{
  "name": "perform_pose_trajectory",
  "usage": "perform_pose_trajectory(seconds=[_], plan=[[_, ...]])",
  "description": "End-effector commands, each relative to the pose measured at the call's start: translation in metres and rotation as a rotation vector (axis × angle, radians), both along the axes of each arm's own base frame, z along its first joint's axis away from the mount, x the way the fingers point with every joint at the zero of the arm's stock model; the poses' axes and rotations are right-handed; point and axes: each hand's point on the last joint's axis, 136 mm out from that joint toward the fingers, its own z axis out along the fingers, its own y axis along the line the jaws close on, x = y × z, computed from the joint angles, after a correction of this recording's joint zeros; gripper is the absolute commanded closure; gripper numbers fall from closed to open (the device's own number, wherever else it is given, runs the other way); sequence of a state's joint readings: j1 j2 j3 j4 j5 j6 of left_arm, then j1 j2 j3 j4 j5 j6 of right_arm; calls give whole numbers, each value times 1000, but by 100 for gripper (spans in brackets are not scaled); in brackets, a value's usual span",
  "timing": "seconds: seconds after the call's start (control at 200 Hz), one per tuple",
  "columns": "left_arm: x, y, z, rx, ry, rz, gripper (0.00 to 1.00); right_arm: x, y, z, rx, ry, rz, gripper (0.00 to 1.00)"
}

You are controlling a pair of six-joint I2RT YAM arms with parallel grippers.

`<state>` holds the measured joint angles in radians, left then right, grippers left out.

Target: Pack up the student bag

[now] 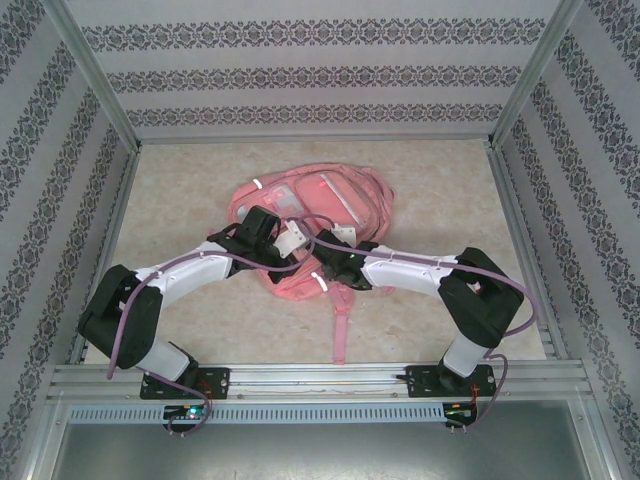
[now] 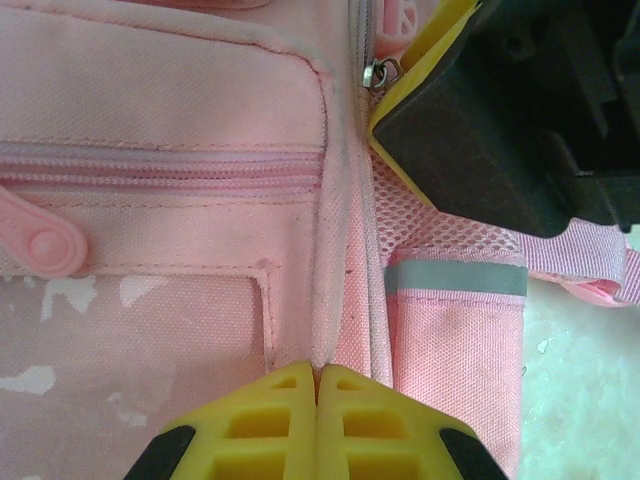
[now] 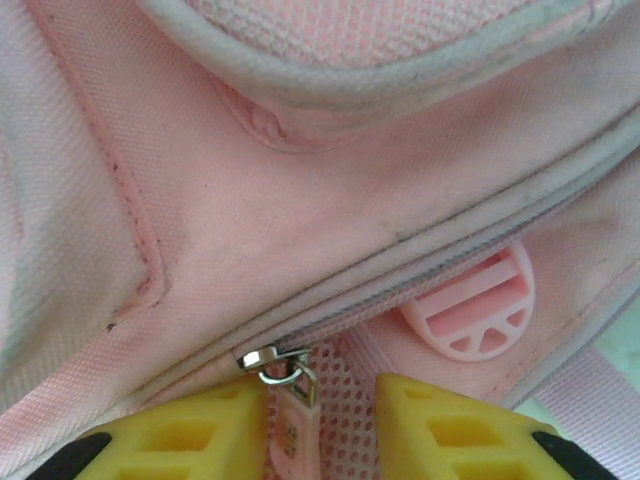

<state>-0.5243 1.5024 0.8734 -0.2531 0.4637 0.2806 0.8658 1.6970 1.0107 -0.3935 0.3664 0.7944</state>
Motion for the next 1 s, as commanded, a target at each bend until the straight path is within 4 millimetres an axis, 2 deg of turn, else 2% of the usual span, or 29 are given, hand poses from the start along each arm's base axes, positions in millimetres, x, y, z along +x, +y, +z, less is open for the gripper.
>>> perform_pose_trajectory(seconds=[0.0, 0.05, 0.145, 0.26, 0.33, 0.475, 0.575, 0.695, 0.849, 0.924, 0.999], plan=[[-3, 6, 3, -32, 22, 28, 100, 7, 10, -4, 3, 12, 29, 65], [-3, 6, 4, -35, 20, 30, 100, 7, 17, -8, 22, 25, 57, 66], [-3, 6, 4, -36, 20, 33, 100, 7, 27, -11, 53, 29, 84, 75], [0, 10, 5, -39, 20, 58, 100, 9, 27, -6, 51, 16, 102, 87], [4, 16, 5, -40, 24, 90, 100, 9, 28, -1, 57, 10, 123, 100], [18, 40, 0, -12, 34, 228, 100, 8, 27, 19, 69, 18, 178, 100], [29, 59, -4, -7, 66, 335, 100, 5, 9, 27, 15, 55, 205, 100], [42, 87, -15, -30, 169, 477, 100, 1, -22, 20, -48, 104, 260, 100], [55, 122, -38, 39, 262, 618, 100, -11, -38, 12, -94, 113, 395, 100], [64, 135, -40, 70, 258, 654, 100, -14, -48, 11, -122, 128, 401, 100], [79, 159, -37, 115, 198, 739, 100, -19, -53, 11, -123, 140, 408, 100]])
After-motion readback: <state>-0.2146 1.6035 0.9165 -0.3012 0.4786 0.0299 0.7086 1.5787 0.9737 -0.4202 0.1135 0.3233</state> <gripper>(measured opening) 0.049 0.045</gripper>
